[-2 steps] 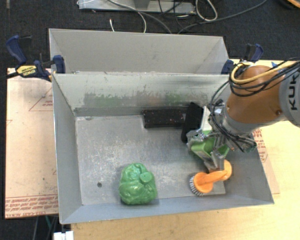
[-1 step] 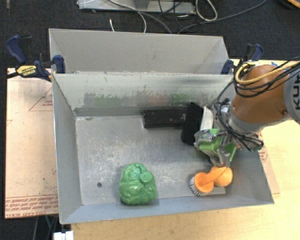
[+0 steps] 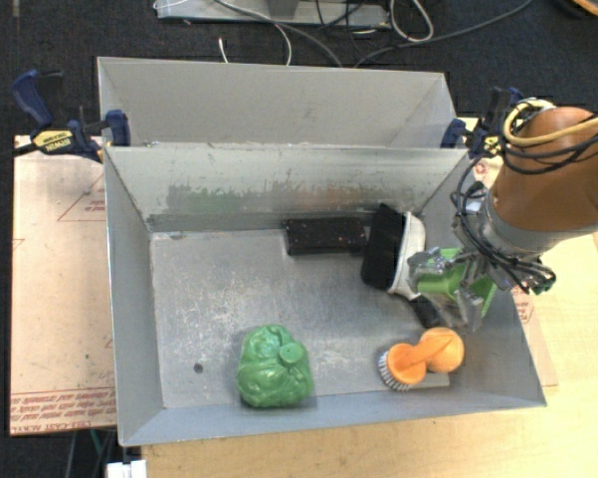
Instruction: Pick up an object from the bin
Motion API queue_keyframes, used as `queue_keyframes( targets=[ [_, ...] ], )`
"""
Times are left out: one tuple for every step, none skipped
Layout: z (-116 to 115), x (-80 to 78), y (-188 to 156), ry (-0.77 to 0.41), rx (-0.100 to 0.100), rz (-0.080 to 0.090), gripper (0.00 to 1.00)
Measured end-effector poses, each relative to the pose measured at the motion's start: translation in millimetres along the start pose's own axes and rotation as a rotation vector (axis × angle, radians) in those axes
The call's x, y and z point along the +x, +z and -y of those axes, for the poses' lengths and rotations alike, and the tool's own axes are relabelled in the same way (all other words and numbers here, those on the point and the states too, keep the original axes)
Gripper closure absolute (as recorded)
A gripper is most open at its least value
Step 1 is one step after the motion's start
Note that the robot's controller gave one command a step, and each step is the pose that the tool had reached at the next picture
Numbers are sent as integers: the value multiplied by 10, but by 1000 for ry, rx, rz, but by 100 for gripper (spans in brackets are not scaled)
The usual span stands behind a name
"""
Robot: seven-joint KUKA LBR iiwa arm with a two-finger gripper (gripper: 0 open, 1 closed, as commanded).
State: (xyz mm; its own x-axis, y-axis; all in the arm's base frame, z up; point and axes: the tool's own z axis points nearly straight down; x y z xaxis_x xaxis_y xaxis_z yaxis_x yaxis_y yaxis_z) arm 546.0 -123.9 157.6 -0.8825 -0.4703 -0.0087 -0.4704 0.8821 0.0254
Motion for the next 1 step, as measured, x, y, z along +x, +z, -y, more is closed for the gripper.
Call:
queue_keyframes(
  targets=[
    [125, -290, -783, 2, 5, 3, 100]
  ],
)
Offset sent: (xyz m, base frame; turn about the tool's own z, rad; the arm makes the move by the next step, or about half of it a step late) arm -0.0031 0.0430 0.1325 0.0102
